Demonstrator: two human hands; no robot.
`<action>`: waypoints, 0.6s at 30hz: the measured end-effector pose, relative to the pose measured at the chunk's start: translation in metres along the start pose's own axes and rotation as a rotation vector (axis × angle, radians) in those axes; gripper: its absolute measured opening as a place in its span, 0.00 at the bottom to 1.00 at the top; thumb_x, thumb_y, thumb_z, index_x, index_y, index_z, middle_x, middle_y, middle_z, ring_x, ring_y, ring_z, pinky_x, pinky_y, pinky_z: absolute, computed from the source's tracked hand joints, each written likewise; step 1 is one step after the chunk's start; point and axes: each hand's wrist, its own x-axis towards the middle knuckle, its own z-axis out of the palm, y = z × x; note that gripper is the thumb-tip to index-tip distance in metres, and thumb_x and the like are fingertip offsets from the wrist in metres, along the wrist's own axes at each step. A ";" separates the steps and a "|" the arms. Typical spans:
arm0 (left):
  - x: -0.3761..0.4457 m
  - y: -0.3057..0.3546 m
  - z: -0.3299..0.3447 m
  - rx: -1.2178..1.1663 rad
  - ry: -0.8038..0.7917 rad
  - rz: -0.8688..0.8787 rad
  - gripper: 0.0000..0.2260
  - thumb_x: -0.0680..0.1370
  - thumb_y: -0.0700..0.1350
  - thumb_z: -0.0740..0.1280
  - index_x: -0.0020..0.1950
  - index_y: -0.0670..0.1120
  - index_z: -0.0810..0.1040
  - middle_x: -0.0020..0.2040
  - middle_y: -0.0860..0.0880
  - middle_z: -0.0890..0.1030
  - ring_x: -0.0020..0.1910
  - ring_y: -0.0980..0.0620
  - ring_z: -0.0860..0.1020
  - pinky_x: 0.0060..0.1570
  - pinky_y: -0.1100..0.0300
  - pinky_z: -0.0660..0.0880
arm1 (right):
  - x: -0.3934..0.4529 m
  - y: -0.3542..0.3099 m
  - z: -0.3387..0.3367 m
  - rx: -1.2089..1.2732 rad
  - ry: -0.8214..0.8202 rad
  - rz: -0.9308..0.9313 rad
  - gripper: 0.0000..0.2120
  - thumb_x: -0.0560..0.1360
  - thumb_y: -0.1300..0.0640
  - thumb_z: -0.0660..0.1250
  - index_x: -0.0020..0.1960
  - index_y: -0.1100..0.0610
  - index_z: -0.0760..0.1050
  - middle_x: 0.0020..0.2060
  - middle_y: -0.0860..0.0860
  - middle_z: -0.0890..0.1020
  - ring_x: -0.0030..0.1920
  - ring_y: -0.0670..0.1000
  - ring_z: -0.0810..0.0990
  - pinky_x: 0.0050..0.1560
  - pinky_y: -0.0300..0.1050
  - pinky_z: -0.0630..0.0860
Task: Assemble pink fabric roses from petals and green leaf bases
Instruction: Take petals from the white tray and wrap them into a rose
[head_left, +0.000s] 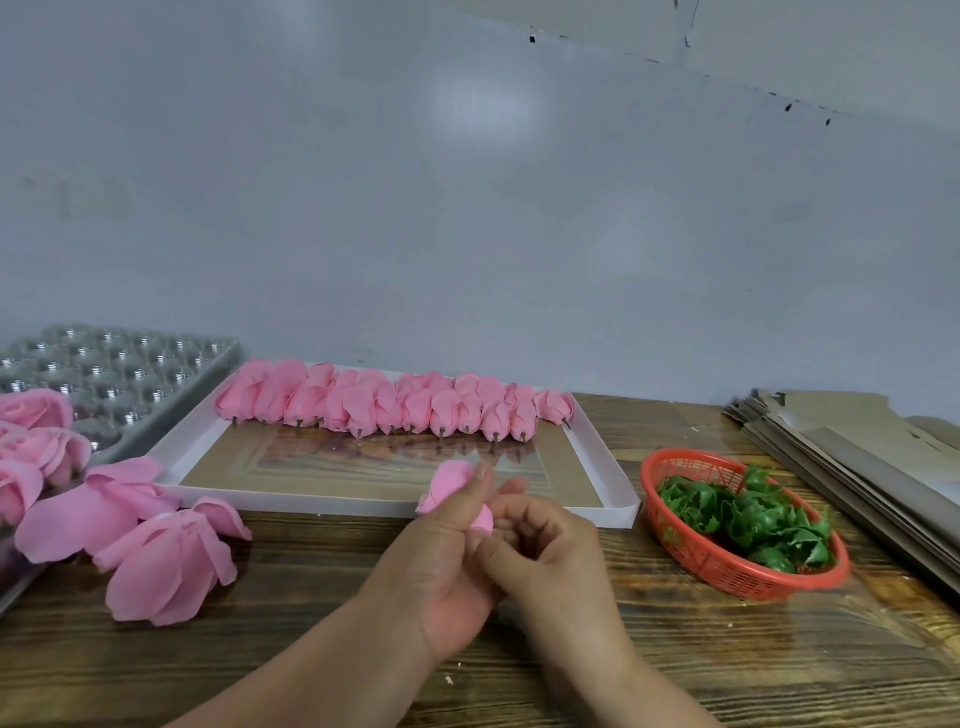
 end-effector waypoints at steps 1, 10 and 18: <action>0.000 0.001 0.000 0.001 0.013 0.010 0.17 0.65 0.46 0.71 0.48 0.37 0.79 0.40 0.41 0.84 0.38 0.45 0.83 0.45 0.49 0.77 | -0.001 0.001 -0.001 -0.174 0.014 -0.079 0.08 0.63 0.56 0.71 0.42 0.51 0.81 0.34 0.50 0.82 0.35 0.44 0.78 0.39 0.39 0.75; 0.001 -0.006 -0.001 0.027 0.034 0.002 0.19 0.65 0.48 0.72 0.50 0.37 0.80 0.37 0.43 0.83 0.35 0.48 0.83 0.32 0.57 0.79 | -0.003 -0.002 0.000 -0.527 0.111 -0.269 0.05 0.65 0.53 0.71 0.37 0.50 0.75 0.30 0.46 0.77 0.32 0.46 0.74 0.34 0.48 0.74; 0.005 0.001 -0.017 0.187 -0.195 -0.054 0.25 0.61 0.51 0.81 0.51 0.38 0.82 0.47 0.40 0.81 0.49 0.44 0.80 0.58 0.46 0.73 | 0.004 0.000 -0.004 0.127 -0.040 0.093 0.09 0.58 0.56 0.73 0.32 0.60 0.77 0.28 0.57 0.70 0.33 0.53 0.65 0.36 0.47 0.63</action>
